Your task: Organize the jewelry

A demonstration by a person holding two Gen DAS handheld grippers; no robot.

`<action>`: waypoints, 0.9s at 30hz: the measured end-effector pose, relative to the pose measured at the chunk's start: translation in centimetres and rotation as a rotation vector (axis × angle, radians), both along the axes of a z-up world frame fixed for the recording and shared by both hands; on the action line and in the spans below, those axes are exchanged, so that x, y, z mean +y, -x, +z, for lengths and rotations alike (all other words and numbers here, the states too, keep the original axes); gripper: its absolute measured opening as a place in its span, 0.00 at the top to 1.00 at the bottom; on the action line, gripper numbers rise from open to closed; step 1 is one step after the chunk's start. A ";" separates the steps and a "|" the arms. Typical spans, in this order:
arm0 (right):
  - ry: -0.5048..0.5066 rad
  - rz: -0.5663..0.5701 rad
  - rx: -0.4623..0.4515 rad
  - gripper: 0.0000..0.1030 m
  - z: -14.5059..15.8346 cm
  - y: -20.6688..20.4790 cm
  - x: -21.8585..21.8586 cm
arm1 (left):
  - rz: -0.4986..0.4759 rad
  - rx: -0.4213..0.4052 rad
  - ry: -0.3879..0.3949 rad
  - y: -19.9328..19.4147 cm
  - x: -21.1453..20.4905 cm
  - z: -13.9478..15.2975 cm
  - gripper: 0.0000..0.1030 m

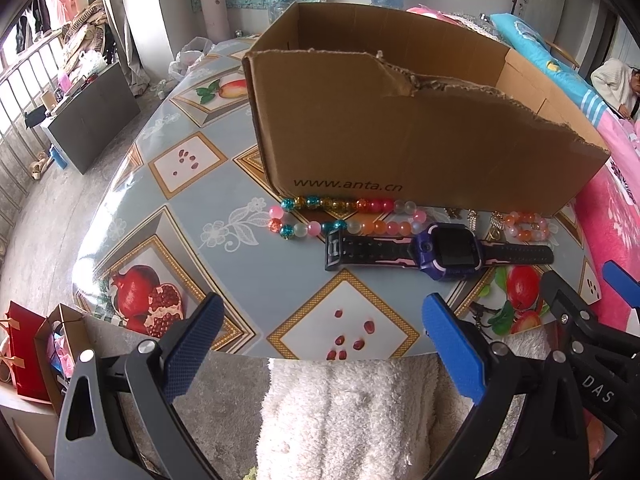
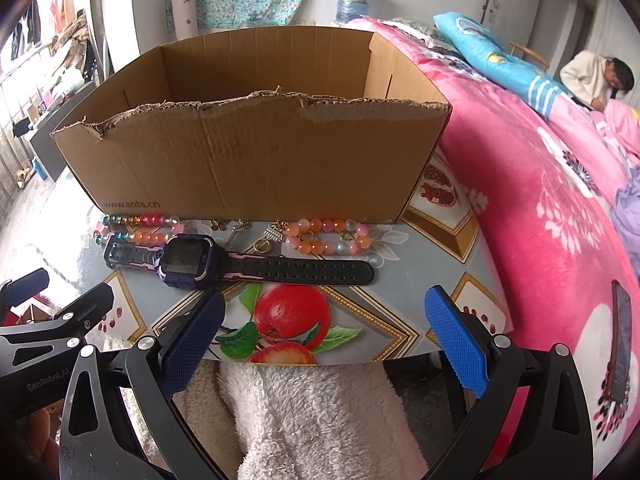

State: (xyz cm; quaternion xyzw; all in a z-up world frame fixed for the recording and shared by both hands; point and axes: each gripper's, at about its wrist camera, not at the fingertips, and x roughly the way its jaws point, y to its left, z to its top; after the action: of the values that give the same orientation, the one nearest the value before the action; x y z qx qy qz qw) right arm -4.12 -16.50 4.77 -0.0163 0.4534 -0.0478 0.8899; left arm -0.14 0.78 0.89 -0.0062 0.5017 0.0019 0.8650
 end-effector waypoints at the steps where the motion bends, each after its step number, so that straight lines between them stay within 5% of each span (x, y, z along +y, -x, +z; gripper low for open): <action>1: 0.001 -0.001 0.000 0.07 0.0 0.0 0.0 | 0.001 0.001 -0.001 0.0 0.1 -0.1 0.06; 27: 0.001 0.000 -0.019 0.07 0.5 0.4 -0.6 | 0.006 -0.023 -0.034 0.9 -0.4 0.7 0.06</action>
State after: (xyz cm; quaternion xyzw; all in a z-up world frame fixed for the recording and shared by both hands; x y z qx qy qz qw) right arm -4.55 -17.06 5.30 -0.0163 0.4448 -0.0484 0.8942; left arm -1.06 0.39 1.62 0.0070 0.4916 0.0128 0.8707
